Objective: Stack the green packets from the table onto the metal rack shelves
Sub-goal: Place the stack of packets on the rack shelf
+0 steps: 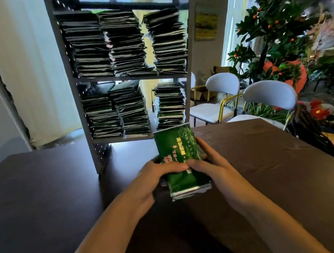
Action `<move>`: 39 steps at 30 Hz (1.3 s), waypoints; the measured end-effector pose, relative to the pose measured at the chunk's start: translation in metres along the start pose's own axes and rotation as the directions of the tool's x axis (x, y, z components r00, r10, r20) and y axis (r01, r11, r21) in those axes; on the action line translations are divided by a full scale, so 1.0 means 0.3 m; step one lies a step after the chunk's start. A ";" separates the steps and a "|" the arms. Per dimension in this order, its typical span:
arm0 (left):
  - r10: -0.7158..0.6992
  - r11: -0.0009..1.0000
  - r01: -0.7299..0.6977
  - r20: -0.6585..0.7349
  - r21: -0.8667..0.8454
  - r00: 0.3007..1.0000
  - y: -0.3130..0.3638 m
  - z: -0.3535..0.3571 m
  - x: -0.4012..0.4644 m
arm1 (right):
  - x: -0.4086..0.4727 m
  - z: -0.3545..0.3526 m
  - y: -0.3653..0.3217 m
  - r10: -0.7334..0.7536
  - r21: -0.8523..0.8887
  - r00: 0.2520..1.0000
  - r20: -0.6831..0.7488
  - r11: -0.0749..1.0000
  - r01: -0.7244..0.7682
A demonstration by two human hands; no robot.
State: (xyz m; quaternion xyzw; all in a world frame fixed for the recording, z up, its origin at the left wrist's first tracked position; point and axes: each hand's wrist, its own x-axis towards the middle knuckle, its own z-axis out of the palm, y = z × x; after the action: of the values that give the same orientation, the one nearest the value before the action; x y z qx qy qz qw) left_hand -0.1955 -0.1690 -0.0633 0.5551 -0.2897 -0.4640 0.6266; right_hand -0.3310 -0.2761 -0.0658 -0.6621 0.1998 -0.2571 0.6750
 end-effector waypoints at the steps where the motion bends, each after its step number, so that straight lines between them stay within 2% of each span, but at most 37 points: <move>1: -0.005 1.000 0.005 0.017 -0.006 1.000 0.039 -0.009 0.005 | 0.017 0.012 -0.025 -0.010 0.010 1.000 -0.020 1.000 0.010; 6: -0.028 0.995 0.023 -0.048 -0.096 0.998 0.231 -0.063 0.006 | 0.098 0.052 -0.134 0.066 0.152 0.996 -0.054 0.987 -0.057; 8: -0.081 0.990 0.076 -0.035 -0.119 0.996 0.297 -0.071 0.002 | 0.110 0.068 -0.206 0.119 0.188 0.991 -0.063 0.977 -0.105; 10: -0.158 0.982 0.144 -0.109 -0.125 0.981 0.353 -0.086 0.026 | 0.108 0.090 -0.297 0.171 0.201 0.983 -0.070 0.967 -0.154; 12: -0.175 0.971 0.151 -0.118 -0.187 0.977 0.381 -0.126 0.028 | 0.106 0.107 -0.396 0.224 0.209 0.973 -0.060 0.956 -0.207; 16: -0.307 0.926 0.253 -0.168 -0.281 0.937 0.588 -0.037 -0.040 | 0.124 0.131 -0.596 0.300 0.261 0.953 -0.048 0.925 -0.278; 17: -0.298 0.935 0.241 -0.211 -0.259 0.931 0.649 -0.018 -0.075 | 0.130 0.137 -0.645 0.318 0.270 0.946 -0.059 0.918 -0.291; 18: -0.298 0.936 0.247 -0.195 -0.250 0.934 0.705 -0.001 -0.097 | 0.132 0.146 -0.689 0.324 0.262 0.944 -0.061 0.918 -0.298; 21: -0.292 0.918 0.260 -0.068 -0.301 0.954 0.885 0.041 -0.148 | 0.149 0.169 -0.831 0.308 0.238 0.950 -0.058 0.928 -0.286; 27: -0.157 0.961 0.127 -0.108 -0.244 0.982 1.113 0.132 -0.203 | 0.173 0.165 -1.043 0.259 0.304 0.966 -0.005 0.921 -0.245; 32: -0.099 0.993 0.087 -0.148 -0.083 0.984 1.233 0.191 -0.233 | 0.220 0.167 -1.164 0.217 0.347 0.973 -0.075 0.921 -0.179; 36: -0.057 0.998 0.056 -0.110 -0.013 0.992 1.313 0.232 -0.224 | 0.259 0.151 -1.257 0.187 0.207 0.974 -0.130 0.966 -0.158; 39: -0.063 0.996 0.051 -0.167 -0.073 0.984 1.349 0.270 -0.180 | 0.298 0.121 -1.323 0.165 0.012 0.981 -0.106 0.986 -0.165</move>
State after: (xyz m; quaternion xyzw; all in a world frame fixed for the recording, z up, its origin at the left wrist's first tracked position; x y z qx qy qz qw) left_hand -0.1831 -0.1737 0.3529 0.5788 -0.2034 -0.4427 0.6540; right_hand -0.2713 -0.2985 0.3377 -0.6276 0.2894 -0.2355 0.6833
